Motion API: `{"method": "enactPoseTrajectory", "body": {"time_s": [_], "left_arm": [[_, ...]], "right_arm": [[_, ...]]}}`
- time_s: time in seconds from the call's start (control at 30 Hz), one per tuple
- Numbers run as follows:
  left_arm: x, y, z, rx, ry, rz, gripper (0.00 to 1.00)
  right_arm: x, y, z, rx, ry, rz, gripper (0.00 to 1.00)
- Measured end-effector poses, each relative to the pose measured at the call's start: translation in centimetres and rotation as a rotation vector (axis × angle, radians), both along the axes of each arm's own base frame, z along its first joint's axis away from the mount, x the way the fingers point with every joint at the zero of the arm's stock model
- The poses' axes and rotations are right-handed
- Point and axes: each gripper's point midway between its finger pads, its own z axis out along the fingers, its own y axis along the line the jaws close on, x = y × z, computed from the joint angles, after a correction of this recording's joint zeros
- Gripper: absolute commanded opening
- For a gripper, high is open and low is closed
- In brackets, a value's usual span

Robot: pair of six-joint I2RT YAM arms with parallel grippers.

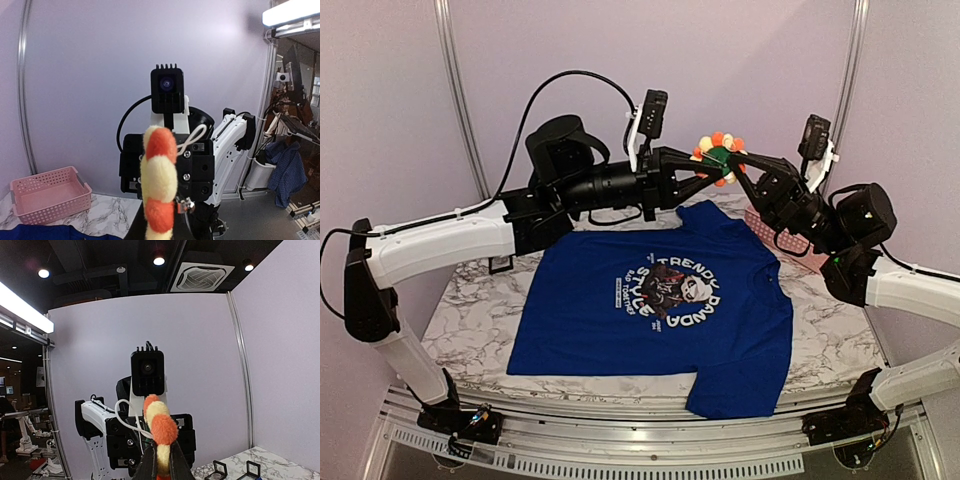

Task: Pin the brooch onto the clothing
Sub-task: Pass from the right arm to the left, then pass from the left arm to the right

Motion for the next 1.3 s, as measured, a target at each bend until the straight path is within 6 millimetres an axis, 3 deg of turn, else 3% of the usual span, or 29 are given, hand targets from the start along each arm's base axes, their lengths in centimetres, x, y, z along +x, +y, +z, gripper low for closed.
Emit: {"method": "enactPoseTrajectory", "body": {"time_s": [0.03, 0.13, 0.23, 0.43, 0.5, 0.6, 0.63, 0.7, 0.93, 1.2, 1.3], "left_arm": [[-0.1, 0.0, 0.0, 0.001, 0.003, -0.004, 0.00], [0.0, 0.0, -0.3, 0.016, 0.013, -0.005, 0.00], [0.3, 0.1, -1.7, 0.081, 0.043, 0.001, 0.00], [0.7, 1.1, -6.7, 0.305, 0.125, 0.043, 0.00], [0.5, 1.6, -8.2, 0.376, 0.150, 0.051, 0.00], [0.3, 2.3, -10.3, 0.483, 0.181, 0.061, 0.00], [-0.2, 3.0, -11.6, 0.567, 0.186, 0.067, 0.00], [-0.3, 3.1, -11.8, 0.585, 0.185, 0.068, 0.00], [-1.4, 3.7, -13.1, 0.658, 0.177, 0.043, 0.00], [-2.0, 3.8, -13.3, 0.667, 0.179, 0.014, 0.00], [-2.1, 3.8, -13.2, 0.665, 0.179, 0.008, 0.00]], "right_arm": [[0.0, 0.0, 0.0, -0.001, -0.003, 0.000, 0.01], [0.0, 0.1, -0.3, -0.026, -0.005, -0.015, 0.37], [0.4, 0.3, -1.0, -0.103, 0.022, -0.046, 0.63], [-1.4, -2.1, 0.2, -0.246, -0.021, -0.153, 0.85], [-2.6, -3.3, 0.8, -0.281, -0.047, -0.176, 0.97], [-3.2, -3.8, 1.1, -0.347, -0.059, -0.189, 0.99], [-2.4, -3.1, -0.6, -0.429, -0.029, -0.188, 0.99], [-2.0, -2.5, -1.9, -0.466, -0.007, -0.175, 0.97], [-0.8, 1.6, -10.2, -0.685, 0.102, 0.017, 0.81], [-2.4, 2.9, -11.8, -0.705, 0.091, 0.176, 0.68], [-2.6, 3.3, -12.2, -0.698, 0.094, 0.217, 0.58]]}}
